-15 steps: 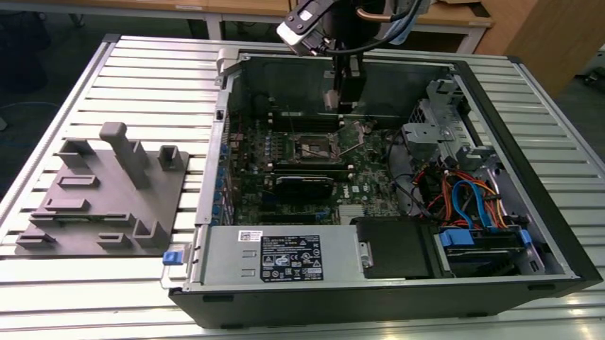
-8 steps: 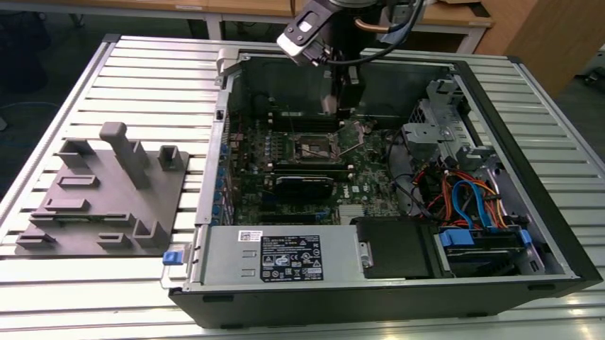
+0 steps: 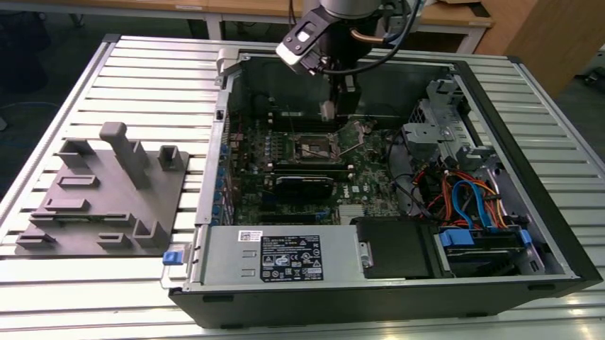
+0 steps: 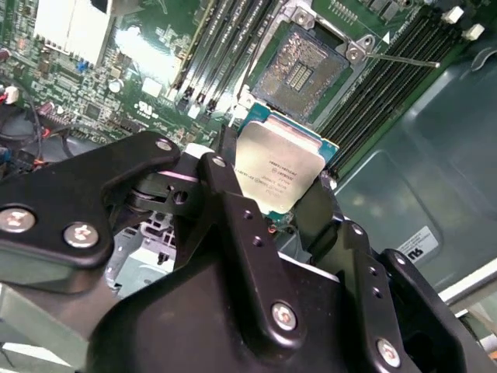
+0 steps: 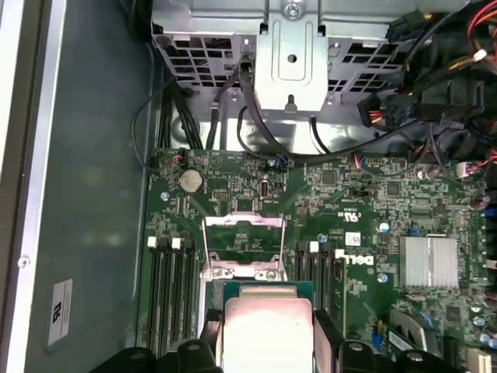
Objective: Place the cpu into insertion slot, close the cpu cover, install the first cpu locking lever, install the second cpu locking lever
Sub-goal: 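Place the cpu into insertion slot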
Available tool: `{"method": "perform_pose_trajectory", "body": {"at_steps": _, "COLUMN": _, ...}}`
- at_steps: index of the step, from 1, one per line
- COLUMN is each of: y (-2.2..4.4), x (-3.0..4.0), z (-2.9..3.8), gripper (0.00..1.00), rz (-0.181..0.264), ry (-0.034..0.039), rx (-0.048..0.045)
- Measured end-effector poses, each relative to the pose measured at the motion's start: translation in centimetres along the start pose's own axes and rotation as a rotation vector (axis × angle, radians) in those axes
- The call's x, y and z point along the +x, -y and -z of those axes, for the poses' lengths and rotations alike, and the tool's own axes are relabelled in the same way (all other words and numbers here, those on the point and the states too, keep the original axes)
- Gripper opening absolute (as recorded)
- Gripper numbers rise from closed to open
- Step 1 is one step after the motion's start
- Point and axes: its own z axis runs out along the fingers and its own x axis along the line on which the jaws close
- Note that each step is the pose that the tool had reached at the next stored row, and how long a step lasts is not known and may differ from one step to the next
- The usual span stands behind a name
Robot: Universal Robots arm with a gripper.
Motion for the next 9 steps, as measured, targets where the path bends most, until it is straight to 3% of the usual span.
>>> {"method": "perform_pose_trajectory", "body": {"at_steps": 9, "y": 0.01, "x": 0.04, "z": -0.12, "gripper": 0.54, "rz": 0.000, "ry": 0.0000, "rx": -0.0001}}
